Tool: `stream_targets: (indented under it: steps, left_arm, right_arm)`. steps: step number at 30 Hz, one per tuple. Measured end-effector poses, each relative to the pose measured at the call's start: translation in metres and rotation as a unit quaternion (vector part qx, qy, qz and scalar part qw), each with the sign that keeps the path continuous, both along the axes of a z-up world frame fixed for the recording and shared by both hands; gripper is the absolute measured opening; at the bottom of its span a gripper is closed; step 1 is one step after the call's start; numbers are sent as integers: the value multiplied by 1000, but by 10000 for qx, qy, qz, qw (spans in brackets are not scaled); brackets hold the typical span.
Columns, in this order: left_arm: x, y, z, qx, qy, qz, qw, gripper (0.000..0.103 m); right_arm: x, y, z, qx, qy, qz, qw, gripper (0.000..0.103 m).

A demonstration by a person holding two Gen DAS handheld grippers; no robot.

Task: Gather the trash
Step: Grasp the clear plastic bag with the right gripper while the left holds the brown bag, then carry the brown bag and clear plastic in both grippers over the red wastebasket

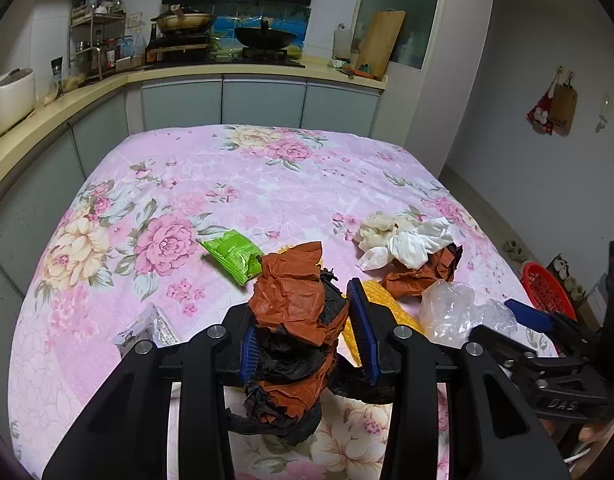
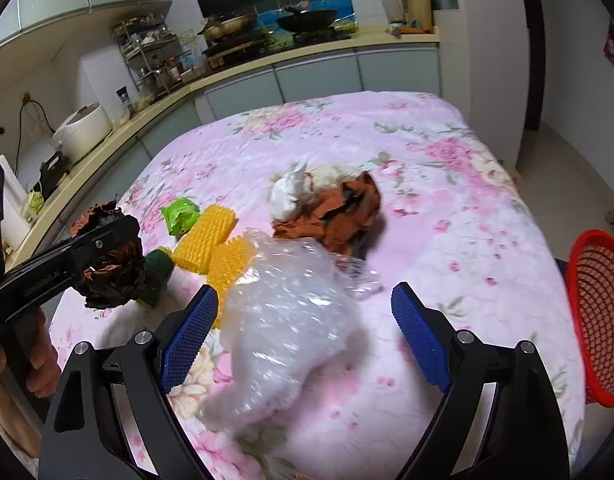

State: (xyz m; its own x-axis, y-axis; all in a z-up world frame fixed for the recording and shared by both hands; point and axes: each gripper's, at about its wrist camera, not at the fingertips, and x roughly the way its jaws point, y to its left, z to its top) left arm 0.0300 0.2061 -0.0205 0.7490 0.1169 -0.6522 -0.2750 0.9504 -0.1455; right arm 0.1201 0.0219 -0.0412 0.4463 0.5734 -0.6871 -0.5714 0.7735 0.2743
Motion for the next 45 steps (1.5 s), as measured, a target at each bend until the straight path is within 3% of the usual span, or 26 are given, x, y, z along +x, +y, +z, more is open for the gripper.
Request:
stream_targets:
  steps: [6, 12, 17, 34, 45]
  left_arm:
    - [-1, 1, 1, -26, -25, 35, 10000, 38]
    - [-2, 3, 3, -38, -42, 52, 10000, 38]
    - [-2, 2, 2, -15, -27, 12, 10000, 38]
    - [1, -13, 19, -6, -258, -78, 9996, 38]
    - [26, -59, 50, 43, -651, -415, 9970, 38]
  right_arm:
    - [2, 13, -15, -88, 267, 208, 9994, 84]
    - [4, 8, -17, -73, 337, 242, 9991, 56]
    - [3, -4, -6, -16, 186, 245, 9995, 46]
    - [9, -59, 51, 422, -597, -249, 9970, 45]
    - [16, -94, 71, 406, -1084, -785, 9902, 45]
